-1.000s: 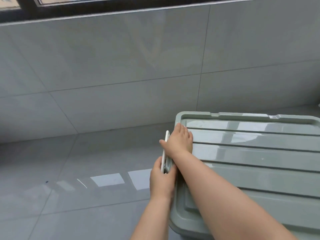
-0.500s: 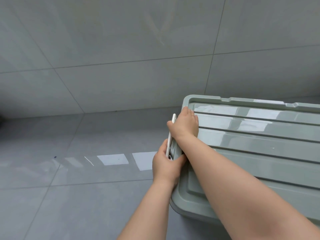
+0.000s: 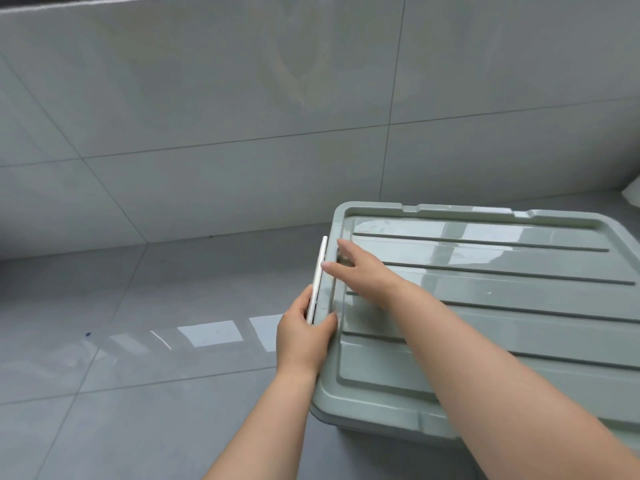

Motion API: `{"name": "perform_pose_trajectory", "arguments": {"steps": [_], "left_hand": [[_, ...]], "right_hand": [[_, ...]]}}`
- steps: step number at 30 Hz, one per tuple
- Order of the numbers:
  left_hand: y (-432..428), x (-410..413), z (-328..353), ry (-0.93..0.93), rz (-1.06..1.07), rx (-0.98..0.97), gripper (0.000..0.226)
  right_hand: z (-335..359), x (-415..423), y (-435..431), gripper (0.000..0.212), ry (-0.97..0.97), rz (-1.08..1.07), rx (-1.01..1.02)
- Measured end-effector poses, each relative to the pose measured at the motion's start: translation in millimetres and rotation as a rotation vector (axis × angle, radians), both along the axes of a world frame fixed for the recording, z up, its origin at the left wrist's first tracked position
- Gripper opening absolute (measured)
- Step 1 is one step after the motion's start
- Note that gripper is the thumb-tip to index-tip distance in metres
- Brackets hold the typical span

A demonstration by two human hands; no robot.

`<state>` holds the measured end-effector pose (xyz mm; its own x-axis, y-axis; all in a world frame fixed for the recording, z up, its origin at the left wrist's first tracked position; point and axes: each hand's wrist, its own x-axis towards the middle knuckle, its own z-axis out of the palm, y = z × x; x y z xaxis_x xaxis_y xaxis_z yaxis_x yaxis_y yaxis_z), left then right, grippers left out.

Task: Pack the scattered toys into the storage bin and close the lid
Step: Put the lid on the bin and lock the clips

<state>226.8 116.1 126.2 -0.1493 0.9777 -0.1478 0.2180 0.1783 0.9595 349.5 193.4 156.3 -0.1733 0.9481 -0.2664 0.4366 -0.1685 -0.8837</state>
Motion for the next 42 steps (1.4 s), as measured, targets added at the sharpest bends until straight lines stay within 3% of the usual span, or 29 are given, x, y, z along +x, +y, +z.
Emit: {"name": "perform_pose_trajectory", "arguments": {"steps": [2,4,7,10,13,15,16,18,20,23,28,33,37,39,42], "left_hand": [[-1.9,0.0,3.8,0.012,-0.012,-0.001,0.044],[-3.0,-0.1,6.8,0.032,-0.021,-0.011,0.047],[-4.4,1.7,11.9,0.102,-0.002,-0.01,0.047],[-8.5,2.9,14.7,0.165,0.017,-0.018,0.041],[-8.7,5.4,7.7,0.27,0.035,-0.044,0.058],[-0.6,-1.1,-18.6,0.33,0.055,-0.056,0.063],[0.1,-2.3,-23.7,0.36,0.06,-0.051,0.063],[-9.8,9.5,-1.4,0.405,0.07,-0.044,0.06],[-16.2,19.2,16.0,0.412,0.057,-0.049,0.051],[-16.0,18.4,16.1,0.418,0.048,-0.074,0.054],[-39.7,5.2,3.0,0.434,0.096,-0.084,0.04],[-47.4,-26.0,10.0,0.499,0.284,-0.046,0.044],[-34.8,-69.6,14.8,0.58,0.365,-0.092,0.044],[-21.8,-94.0,15.6,0.614,0.375,-0.117,0.044],[3.7,-125.4,12.4,0.645,0.354,-0.151,0.045]], "right_hand": [[8.5,35.0,-36.7,0.056,0.177,0.012,-0.021],[18.0,89.0,-78.1,0.047,0.129,0.0,0.073],[34.8,180.6,-144.0,0.042,-0.163,-0.036,0.165],[33.1,261.5,-203.8,0.058,-0.546,-0.074,0.152],[18.0,324.8,-250.7,0.058,-0.782,-0.372,0.044],[10.8,347.1,-267.4,0.067,-0.719,-0.58,-0.086],[6.0,349.9,-270.5,0.072,-0.6,-0.638,-0.15],[-3.3,340.8,-268.0,0.074,-0.189,-0.737,-0.229],[-10.4,325.1,-260.7,0.06,0.111,-0.835,-0.252],[-12.9,314.6,-247.4,0.042,0.131,-0.902,-0.218],[-12.0,307.5,-218.3,0.04,0.135,-0.852,-0.186],[-21.2,276.0,-168.3,0.041,0.096,-0.727,-0.113],[-26.2,236.4,-132.5,0.095,-0.155,-0.473,0.002],[-24.4,215.1,-118.8,0.107,-0.234,-0.256,0.037],[-26.9,185.2,-101.5,0.082,-0.337,-0.113,0.135]]}}
